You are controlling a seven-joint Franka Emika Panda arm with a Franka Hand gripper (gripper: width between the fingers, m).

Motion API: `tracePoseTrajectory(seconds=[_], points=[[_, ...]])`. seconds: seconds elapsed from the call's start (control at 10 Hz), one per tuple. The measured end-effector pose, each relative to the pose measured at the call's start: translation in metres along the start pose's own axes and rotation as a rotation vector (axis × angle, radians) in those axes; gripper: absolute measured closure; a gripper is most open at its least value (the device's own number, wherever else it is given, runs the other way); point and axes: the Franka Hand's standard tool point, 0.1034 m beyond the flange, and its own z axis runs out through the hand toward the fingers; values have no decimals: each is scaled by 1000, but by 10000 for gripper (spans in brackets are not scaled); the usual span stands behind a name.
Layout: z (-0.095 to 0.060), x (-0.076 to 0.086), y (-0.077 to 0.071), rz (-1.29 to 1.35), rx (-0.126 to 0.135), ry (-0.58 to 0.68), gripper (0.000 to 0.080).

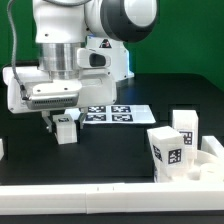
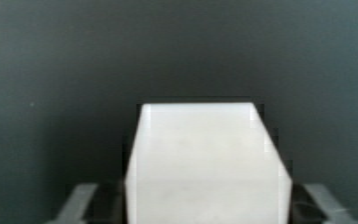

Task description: Assemble stool

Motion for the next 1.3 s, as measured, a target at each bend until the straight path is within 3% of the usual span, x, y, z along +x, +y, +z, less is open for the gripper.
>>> tracePoseTrajectory(seconds=[0.1, 0.2, 0.3, 0.7, 1.1, 1.3], points=[[-3, -2, 0, -30, -3, -9, 275], [-8, -5, 1, -81, -4, -22, 275], [-15, -8, 1, -224, -3, -40, 171], [-37, -25, 5, -813, 19, -99, 151], [-38, -27, 6, -1114, 31, -91, 151], [-42, -38, 13, -1458, 25, -88, 151]])
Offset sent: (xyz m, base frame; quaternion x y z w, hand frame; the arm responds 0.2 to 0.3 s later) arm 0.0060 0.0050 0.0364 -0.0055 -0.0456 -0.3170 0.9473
